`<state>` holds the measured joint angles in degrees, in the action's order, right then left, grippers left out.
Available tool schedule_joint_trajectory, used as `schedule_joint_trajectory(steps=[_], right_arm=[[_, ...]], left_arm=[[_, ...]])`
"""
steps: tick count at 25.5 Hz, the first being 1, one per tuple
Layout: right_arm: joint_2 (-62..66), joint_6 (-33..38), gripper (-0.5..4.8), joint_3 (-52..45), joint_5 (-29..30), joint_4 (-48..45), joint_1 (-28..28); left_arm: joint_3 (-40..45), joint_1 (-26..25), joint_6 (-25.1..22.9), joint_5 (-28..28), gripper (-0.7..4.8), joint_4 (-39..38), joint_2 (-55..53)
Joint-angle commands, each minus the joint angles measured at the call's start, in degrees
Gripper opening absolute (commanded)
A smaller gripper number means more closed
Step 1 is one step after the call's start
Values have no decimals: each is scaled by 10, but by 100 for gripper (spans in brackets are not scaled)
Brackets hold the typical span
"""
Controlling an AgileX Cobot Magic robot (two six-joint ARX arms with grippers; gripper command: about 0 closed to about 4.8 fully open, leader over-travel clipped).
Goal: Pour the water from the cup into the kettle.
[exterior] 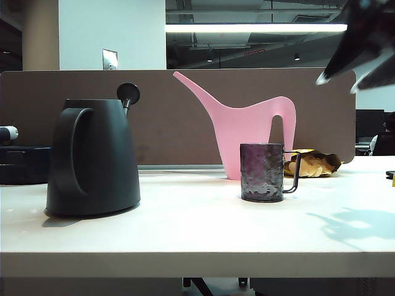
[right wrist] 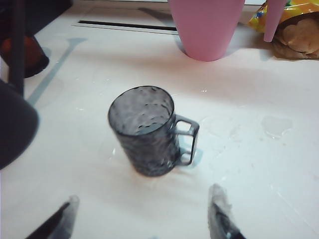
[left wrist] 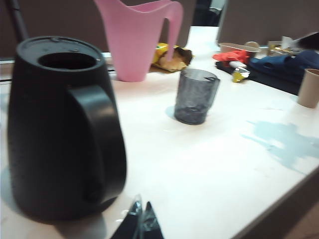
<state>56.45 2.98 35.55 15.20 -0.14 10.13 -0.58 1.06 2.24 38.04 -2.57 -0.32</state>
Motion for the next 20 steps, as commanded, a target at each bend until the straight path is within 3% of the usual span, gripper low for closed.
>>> schedule_joint_trajectory(steps=[1, 9, 15, 20], right_arm=[[71, 0, 338, 4, 2, -102, 0], [299, 37, 338, 4, -1, -292, 0], [384, 48, 335, 4, -20, -391, 0], [409, 48, 333, 6, -31, -422, 0]], left_arm=[[-2, 0, 2, 19, -5, 5, 0], [-2, 0, 2, 21, -5, 5, 0], [-2, 0, 2, 21, -5, 5, 0], [-2, 0, 2, 21, -5, 5, 0]])
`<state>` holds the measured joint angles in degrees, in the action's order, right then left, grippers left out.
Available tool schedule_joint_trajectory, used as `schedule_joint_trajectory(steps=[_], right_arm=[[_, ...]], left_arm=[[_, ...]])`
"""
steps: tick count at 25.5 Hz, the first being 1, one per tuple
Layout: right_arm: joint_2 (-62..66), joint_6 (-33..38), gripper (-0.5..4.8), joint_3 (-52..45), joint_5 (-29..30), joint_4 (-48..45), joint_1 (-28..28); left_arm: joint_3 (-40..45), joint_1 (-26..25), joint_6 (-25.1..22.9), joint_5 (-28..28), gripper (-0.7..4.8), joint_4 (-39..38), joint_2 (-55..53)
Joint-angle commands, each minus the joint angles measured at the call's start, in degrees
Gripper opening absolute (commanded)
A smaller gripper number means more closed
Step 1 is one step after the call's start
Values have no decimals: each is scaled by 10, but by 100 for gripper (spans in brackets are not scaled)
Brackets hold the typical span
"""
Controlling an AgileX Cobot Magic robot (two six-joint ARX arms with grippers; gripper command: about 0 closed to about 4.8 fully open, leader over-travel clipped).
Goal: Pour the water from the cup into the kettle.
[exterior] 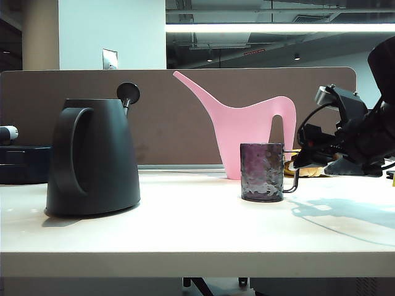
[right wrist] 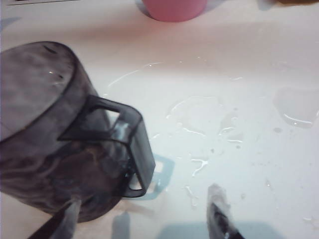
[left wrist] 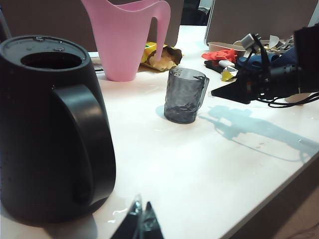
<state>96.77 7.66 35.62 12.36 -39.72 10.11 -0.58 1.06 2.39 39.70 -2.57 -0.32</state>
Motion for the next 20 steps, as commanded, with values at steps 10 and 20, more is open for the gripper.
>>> schedule_joint_trajectory(steps=[10, 20], right_arm=[[36, 3, 323, 33, -7, -40, 0], [85, 18, 260, 82, -7, -34, 0]], left_arm=[[-2, 0, 0, 4, -5, 5, 0], [-2, 0, 0, 4, -5, 5, 0]])
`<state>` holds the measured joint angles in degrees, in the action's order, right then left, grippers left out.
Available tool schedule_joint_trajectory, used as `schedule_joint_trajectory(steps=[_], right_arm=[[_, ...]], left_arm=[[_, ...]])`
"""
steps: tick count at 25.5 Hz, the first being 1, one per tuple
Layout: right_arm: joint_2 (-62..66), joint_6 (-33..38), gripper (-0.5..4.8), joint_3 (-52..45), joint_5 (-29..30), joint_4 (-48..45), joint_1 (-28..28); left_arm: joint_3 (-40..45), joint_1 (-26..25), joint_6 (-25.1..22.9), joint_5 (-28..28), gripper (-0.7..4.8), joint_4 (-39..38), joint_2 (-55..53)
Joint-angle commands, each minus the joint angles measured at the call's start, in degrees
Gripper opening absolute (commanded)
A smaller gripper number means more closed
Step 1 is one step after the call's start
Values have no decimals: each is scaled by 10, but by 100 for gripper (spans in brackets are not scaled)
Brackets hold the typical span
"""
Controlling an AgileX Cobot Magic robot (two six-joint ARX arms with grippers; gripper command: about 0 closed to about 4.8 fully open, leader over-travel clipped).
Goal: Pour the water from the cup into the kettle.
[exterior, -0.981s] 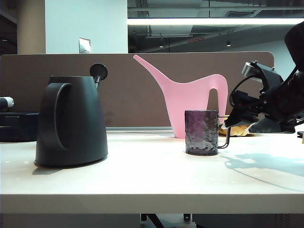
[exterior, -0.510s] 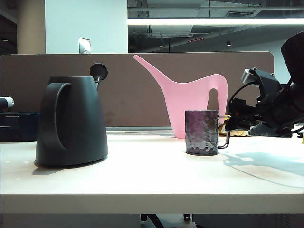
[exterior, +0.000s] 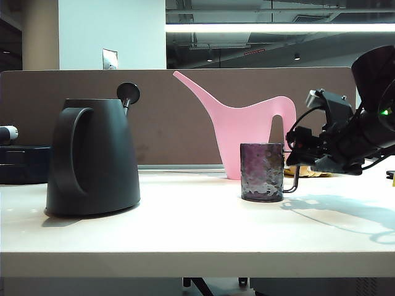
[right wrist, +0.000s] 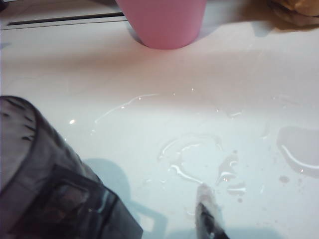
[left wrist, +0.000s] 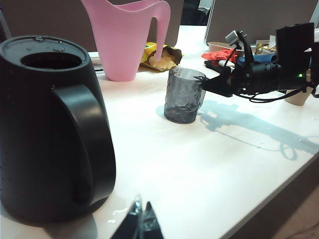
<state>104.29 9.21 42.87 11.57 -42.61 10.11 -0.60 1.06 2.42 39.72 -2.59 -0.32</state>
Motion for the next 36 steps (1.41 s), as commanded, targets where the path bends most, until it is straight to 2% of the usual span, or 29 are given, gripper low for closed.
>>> schedule_joint_trajectory(steps=[1, 2, 6, 9, 13, 21, 26, 29, 32, 36], right_arm=[[14, 3, 260, 14, 1, -5, 0], [16, 3, 252, 17, 1, -5, 1], [25, 3, 147, 29, 1, -8, 1], [26, 3, 101, 35, 1, -9, 0], [26, 3, -3, 39, 1, -8, 1], [15, 3, -9, 40, 2, -9, 1], [-80, 2, -9, 42, -1, 25, 3], [-144, -2, -9, 67, -1, 115, 4], [-195, -14, -9, 140, -7, 240, 5], [-203, -87, -9, 273, -51, 381, 40]], left_arm=[[-2, 0, 0, 4, -5, 5, 0], [-2, 0, 0, 4, -5, 5, 0], [-2, 0, 0, 4, -5, 5, 0], [-2, 0, 0, 4, -5, 5, 0], [-2, 0, 0, 4, -5, 5, 0], [-2, 0, 0, 4, -5, 5, 0], [-1, 0, -1, 2, -5, 5, 0], [-1, 0, -1, 0, -5, 5, 0], [-1, 0, -2, 0, -5, 5, 0], [-1, 0, -2, 0, -5, 5, 0]])
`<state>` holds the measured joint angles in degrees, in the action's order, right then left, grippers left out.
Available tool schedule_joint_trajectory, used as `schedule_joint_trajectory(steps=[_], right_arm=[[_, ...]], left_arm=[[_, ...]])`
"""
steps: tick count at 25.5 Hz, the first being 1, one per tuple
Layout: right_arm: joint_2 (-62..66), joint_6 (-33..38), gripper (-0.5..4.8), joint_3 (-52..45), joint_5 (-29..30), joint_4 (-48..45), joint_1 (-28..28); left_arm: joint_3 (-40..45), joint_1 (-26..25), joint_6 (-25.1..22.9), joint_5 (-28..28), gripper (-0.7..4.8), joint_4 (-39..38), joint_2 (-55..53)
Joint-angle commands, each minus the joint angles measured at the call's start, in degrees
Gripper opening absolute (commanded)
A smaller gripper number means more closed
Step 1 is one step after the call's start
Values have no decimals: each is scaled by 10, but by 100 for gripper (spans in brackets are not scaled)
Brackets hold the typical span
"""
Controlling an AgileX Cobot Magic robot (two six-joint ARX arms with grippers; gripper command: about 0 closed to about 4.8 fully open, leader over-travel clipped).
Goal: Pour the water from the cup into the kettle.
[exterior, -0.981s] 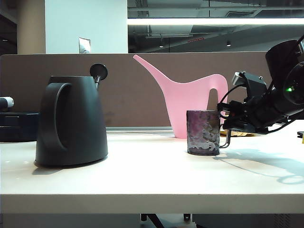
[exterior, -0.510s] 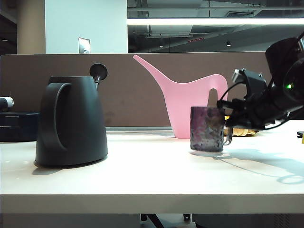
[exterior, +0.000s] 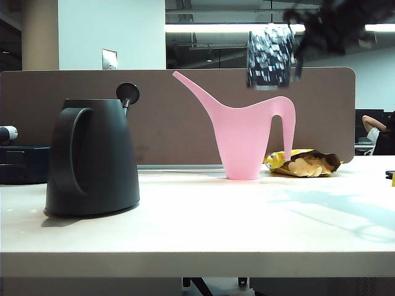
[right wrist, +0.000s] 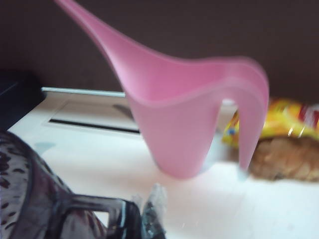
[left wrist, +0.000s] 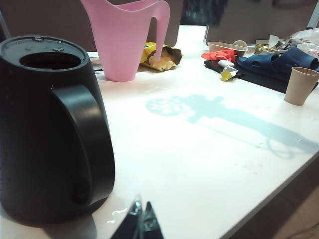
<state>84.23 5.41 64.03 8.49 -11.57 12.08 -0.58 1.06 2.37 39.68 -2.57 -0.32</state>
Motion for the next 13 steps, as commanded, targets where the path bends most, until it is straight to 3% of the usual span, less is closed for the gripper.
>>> schedule_joint_trajectory(steps=[1, 8, 13], right_arm=[[-2, -62, -9, 85, -30, 88, 33], [5, -133, -9, 166, -88, 134, 121], [60, -199, -9, 219, -162, 156, 207]], left_arm=[[-2, 0, -2, -1, -5, 5, 0], [-2, 0, -2, -66, -5, 5, 0], [-2, 0, -2, -71, -5, 5, 0]])
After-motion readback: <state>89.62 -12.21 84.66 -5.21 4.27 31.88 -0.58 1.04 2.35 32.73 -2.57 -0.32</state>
